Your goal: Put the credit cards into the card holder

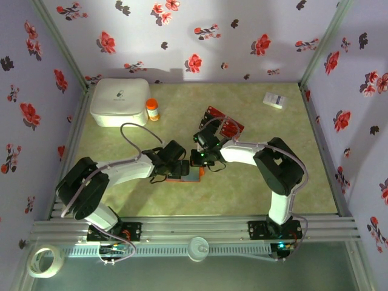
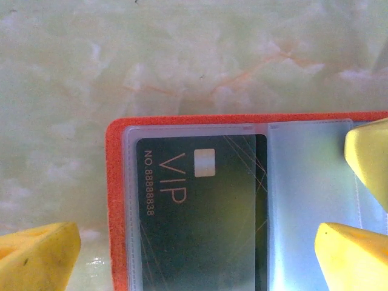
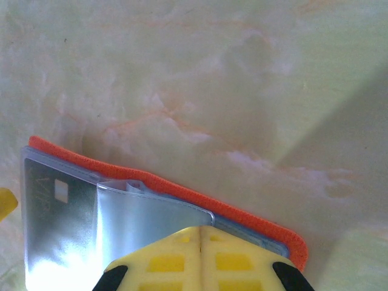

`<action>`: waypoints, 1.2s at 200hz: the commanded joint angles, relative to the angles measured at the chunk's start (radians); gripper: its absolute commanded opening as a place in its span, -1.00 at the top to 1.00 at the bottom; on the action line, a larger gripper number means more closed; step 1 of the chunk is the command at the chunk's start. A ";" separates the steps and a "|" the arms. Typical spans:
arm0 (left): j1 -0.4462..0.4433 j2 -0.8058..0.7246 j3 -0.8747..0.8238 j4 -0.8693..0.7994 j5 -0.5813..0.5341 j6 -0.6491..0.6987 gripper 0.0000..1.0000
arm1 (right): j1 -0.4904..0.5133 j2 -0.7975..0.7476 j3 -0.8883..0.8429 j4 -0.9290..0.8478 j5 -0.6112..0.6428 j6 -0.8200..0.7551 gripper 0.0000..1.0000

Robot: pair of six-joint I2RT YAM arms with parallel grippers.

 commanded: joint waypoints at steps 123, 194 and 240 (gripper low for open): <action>-0.013 0.025 -0.071 0.037 -0.013 -0.018 -0.78 | -0.005 -0.073 -0.045 -0.027 0.016 0.050 0.50; -0.013 0.019 -0.077 0.039 -0.014 -0.023 -0.78 | -0.004 -0.021 -0.072 0.051 -0.028 0.099 0.39; -0.015 0.018 -0.076 0.039 -0.014 -0.024 -0.79 | -0.010 0.008 -0.082 0.136 -0.102 0.156 0.37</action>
